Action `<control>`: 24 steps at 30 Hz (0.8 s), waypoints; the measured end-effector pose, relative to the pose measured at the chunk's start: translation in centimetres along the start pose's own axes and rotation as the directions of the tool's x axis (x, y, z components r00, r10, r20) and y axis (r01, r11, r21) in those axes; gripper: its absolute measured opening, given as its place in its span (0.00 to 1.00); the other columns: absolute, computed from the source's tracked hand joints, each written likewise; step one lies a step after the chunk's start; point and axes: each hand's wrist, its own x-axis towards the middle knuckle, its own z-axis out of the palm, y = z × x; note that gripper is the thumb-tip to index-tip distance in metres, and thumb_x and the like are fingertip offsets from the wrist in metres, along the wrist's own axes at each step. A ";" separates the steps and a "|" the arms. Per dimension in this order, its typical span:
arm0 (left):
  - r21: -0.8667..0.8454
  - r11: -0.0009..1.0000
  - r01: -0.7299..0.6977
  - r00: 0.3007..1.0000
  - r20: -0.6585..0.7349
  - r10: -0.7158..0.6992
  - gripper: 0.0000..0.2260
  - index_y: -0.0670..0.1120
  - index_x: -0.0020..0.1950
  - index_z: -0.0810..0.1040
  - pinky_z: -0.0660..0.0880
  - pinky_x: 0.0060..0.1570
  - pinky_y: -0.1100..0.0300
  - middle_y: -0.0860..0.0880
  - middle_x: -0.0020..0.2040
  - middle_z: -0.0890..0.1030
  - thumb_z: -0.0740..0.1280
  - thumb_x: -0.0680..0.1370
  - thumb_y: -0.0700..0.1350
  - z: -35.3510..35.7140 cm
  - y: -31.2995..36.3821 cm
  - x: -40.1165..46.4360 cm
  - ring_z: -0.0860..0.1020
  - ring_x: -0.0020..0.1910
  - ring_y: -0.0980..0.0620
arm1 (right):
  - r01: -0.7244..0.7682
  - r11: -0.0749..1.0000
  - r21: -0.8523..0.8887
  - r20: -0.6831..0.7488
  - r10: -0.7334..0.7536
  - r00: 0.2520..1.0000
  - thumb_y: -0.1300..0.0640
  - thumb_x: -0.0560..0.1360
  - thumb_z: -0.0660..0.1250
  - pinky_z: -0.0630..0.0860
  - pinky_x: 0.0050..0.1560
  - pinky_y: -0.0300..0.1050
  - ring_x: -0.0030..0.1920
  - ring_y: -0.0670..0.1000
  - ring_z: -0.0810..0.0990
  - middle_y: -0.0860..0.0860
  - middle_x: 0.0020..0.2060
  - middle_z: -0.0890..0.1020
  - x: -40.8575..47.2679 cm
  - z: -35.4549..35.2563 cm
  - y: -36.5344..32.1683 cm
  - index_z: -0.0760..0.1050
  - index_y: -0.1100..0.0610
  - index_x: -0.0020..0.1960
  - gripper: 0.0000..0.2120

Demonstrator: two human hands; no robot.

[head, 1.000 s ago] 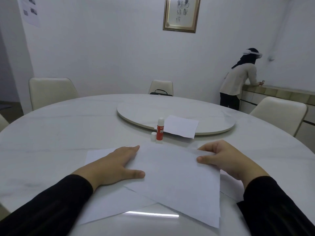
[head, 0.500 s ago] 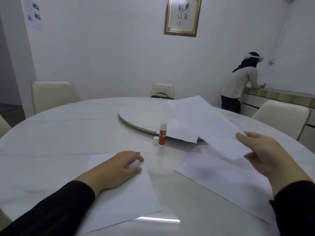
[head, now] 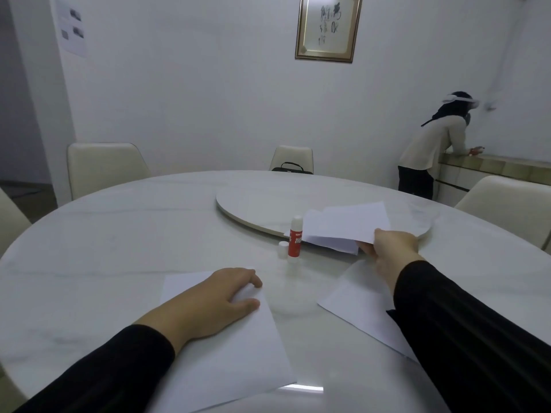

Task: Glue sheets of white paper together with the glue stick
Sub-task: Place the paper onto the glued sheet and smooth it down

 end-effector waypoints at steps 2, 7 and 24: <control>0.002 1.000 -0.002 1.000 0.000 0.002 0.12 0.64 0.60 0.69 0.58 0.66 0.63 0.64 0.71 0.63 0.62 0.76 0.57 0.1 -0.1 0.0 0.61 0.68 0.64 | -0.039 0.986 -0.165 0.023 0.043 0.999 0.64 0.75 0.64 0.81 0.32 0.41 0.51 0.62 0.81 0.64 0.57 0.79 0.3 0.2 0.8 0.72 0.65 0.58 0.13; 0.018 1.000 -0.008 1.000 0.011 0.008 0.13 0.64 0.62 0.68 0.57 0.67 0.63 0.65 0.71 0.62 0.60 0.77 0.57 0.1 0.0 0.0 0.59 0.69 0.66 | -0.009 0.908 -0.419 0.040 0.028 0.999 0.56 0.72 0.67 0.78 0.44 0.47 0.35 0.55 0.79 0.53 0.31 0.77 -0.1 1.1 1.5 0.71 0.62 0.45 0.10; 0.228 0.973 -0.048 0.988 0.157 0.012 0.24 0.64 0.72 0.60 0.56 0.70 0.56 0.61 0.69 0.59 0.56 0.76 0.64 -0.1 2.8 0.2 0.55 0.70 0.58 | 0.561 0.153 -0.814 0.574 0.058 0.817 0.43 0.70 0.70 0.67 0.50 0.37 0.52 0.44 0.74 0.41 0.51 0.75 -7.7 -11.1 0.0 0.77 0.45 0.53 0.14</control>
